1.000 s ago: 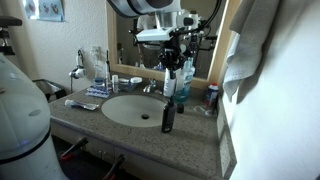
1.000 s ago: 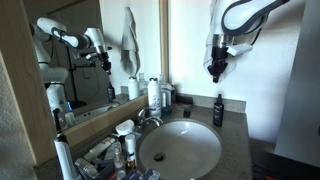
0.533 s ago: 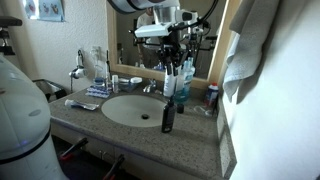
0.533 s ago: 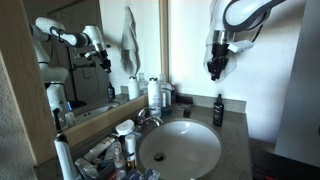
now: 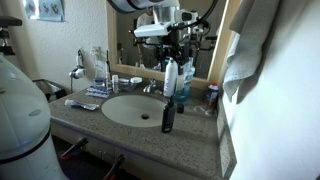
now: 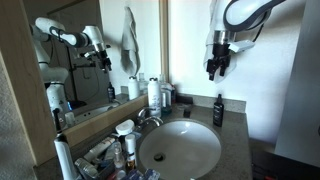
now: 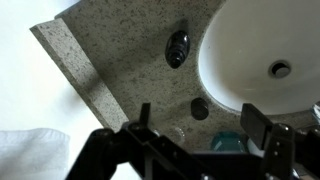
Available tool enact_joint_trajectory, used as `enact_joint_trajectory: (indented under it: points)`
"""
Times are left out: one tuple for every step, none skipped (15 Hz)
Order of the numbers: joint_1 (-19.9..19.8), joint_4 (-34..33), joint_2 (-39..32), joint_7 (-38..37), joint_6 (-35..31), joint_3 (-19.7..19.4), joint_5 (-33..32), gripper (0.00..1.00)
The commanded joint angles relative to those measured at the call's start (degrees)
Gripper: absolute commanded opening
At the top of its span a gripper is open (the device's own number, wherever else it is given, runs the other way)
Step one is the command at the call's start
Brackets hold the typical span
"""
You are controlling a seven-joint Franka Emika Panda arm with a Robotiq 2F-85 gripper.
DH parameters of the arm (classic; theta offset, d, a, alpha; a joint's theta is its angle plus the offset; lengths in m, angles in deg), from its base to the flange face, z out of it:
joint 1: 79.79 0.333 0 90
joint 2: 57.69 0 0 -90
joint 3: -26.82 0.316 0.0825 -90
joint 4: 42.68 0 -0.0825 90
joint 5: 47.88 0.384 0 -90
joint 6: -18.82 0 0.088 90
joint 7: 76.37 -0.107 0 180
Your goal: Press the spray bottle.
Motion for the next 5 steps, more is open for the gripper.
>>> enact_joint_trajectory:
  points:
    - [-0.1, 0.6, 1.9, 0.2, 1.8, 0.6, -0.4, 1.0]
    - [-0.2, 0.4, 1.9, 0.2, 2.7, 0.6, -0.2, 1.0]
    - [-0.1, 0.7, 2.2, 0.4, 2.6, 0.4, -0.1, 1.0]
    - [-0.1, 0.9, 2.5, 0.4, 2.9, 0.3, 0.0, 1.0]
    - [-0.1, 0.9, 2.6, 0.2, 3.3, 0.4, -0.1, 1.0]
